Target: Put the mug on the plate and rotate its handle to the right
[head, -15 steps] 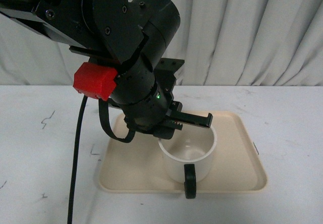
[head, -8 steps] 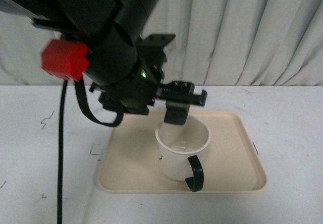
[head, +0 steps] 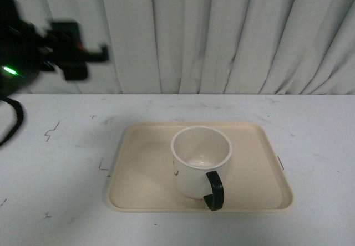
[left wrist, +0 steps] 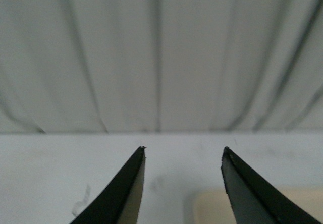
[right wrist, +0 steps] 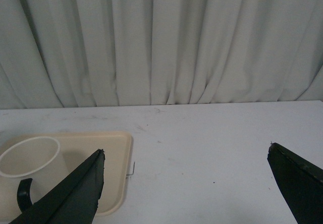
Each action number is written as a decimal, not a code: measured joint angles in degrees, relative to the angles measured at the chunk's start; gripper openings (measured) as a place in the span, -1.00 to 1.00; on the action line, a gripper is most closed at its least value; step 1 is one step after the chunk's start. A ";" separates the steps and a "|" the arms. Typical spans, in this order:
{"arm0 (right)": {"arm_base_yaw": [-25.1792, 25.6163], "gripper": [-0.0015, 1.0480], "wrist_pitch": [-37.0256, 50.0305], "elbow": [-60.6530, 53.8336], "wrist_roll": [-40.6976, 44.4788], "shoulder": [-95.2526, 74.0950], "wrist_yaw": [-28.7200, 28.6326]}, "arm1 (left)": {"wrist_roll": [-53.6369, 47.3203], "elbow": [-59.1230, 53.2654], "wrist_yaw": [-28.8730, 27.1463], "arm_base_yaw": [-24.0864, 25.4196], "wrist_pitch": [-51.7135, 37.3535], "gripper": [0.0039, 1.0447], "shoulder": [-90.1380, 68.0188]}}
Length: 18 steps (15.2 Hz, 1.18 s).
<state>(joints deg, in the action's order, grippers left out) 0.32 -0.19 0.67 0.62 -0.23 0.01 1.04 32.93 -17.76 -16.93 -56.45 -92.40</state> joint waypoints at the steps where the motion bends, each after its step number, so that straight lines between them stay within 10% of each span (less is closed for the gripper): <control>1: 0.00 0.87 -0.04 0.00 0.00 0.00 -0.02 | 0.00 -4.42 1.22 2.36 -5.14 -0.39 6.12; 3: 0.00 0.87 -0.04 0.00 -0.02 0.00 -0.02 | 0.00 -14.60 5.99 4.59 -3.65 -0.98 11.34; 18: 0.00 0.87 0.00 0.00 0.00 0.00 -0.04 | -0.24 -31.61 17.70 16.90 14.78 -0.97 48.78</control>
<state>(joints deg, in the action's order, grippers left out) 0.32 -0.19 0.67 0.62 -0.23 -0.03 0.80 1.32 -0.05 -0.03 -41.67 -43.62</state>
